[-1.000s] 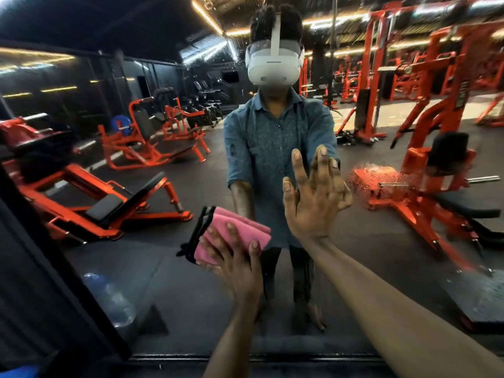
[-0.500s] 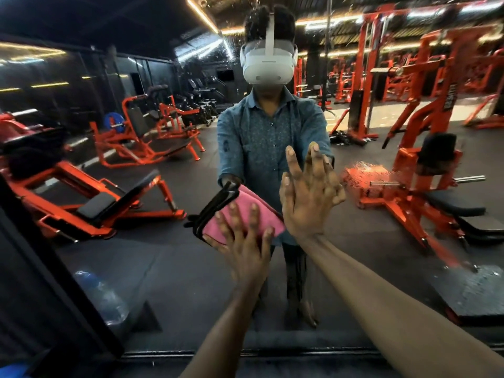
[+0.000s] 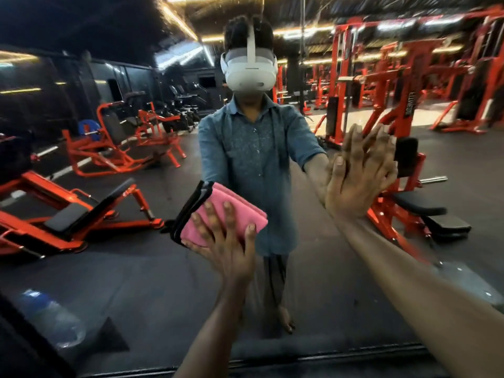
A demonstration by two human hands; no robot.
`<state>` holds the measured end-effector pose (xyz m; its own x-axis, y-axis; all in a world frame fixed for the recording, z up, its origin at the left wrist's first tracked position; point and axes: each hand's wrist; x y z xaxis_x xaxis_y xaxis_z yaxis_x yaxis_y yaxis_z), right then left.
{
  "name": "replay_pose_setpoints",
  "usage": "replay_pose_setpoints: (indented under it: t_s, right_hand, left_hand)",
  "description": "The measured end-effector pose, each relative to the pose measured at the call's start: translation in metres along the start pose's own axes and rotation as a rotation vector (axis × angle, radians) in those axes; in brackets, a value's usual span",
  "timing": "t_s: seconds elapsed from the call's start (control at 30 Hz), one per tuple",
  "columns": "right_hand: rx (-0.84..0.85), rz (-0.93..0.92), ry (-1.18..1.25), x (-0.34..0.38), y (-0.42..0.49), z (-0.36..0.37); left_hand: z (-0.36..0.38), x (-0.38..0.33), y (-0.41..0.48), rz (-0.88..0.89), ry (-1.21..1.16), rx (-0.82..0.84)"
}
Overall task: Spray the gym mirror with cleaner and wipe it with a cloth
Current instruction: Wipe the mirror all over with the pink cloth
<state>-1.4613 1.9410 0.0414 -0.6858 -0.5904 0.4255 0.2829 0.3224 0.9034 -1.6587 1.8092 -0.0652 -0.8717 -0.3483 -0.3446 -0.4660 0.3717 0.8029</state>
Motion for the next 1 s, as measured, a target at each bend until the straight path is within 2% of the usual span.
replay_pose_setpoints:
  t_s: [0.07, 0.17, 0.23, 0.3, 0.37, 0.47, 0.53, 0.6, 0.67, 0.73, 0.8, 0.93, 1.0]
  right_hand:
    - [0.024, -0.01, -0.034, -0.003, -0.002, 0.002]
    - [0.018, -0.003, -0.071, -0.002, -0.002, 0.004]
    - [0.021, -0.004, -0.077, -0.003, -0.003, 0.004]
    - [0.022, -0.006, -0.082, -0.001, -0.002, 0.002]
    - [0.016, 0.001, -0.094, 0.0, -0.002, 0.001]
    - [0.014, -0.007, -0.093, -0.001, -0.003, 0.001]
    - [0.018, -0.01, -0.09, -0.002, -0.002, 0.004]
    - [0.024, -0.004, -0.096, -0.004, -0.003, 0.005]
    - [0.015, -0.005, -0.104, -0.004, -0.003, 0.006]
    - [0.015, -0.013, -0.105, -0.005, -0.003, 0.006]
    - [0.026, -0.018, -0.113, -0.005, -0.002, 0.006]
    - [0.043, -0.009, -0.135, -0.005, -0.002, 0.003]
    - [0.038, 0.005, -0.115, -0.005, 0.0, 0.003]
  left_hand:
    - [-0.002, -0.008, 0.011, -0.046, -0.058, -0.023]
    - [-0.028, -0.022, 0.079, -0.088, -0.096, -0.165]
    - [-0.045, -0.032, 0.12, -0.212, -0.067, -0.243]
    - [-0.043, -0.04, 0.118, -0.25, -0.008, -0.24]
    - [-0.024, -0.041, 0.073, -0.143, 0.034, -0.15]
    - [0.007, -0.028, -0.004, 0.111, 0.061, 0.032]
    - [0.008, -0.022, -0.006, 0.163, 0.006, 0.061]
    - [-0.008, -0.025, 0.028, 0.073, -0.071, -0.021]
    - [-0.024, -0.035, 0.079, -0.142, -0.087, -0.152]
    - [-0.032, -0.049, 0.105, -0.29, -0.046, -0.209]
    - [-0.024, -0.057, 0.086, -0.2, 0.017, -0.17]
    - [0.011, -0.048, -0.001, 0.214, 0.086, 0.05]
    - [0.009, -0.051, 0.013, 0.199, 0.026, 0.025]
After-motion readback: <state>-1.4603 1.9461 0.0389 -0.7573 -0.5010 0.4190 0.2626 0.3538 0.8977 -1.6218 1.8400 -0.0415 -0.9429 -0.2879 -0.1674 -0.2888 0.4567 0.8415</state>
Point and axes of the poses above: each hand's wrist, its own y-axis towards the middle knuckle, its own z-axis out of the palm, x = y × z, and after that the axes turned 7 degrees about y, right-handed
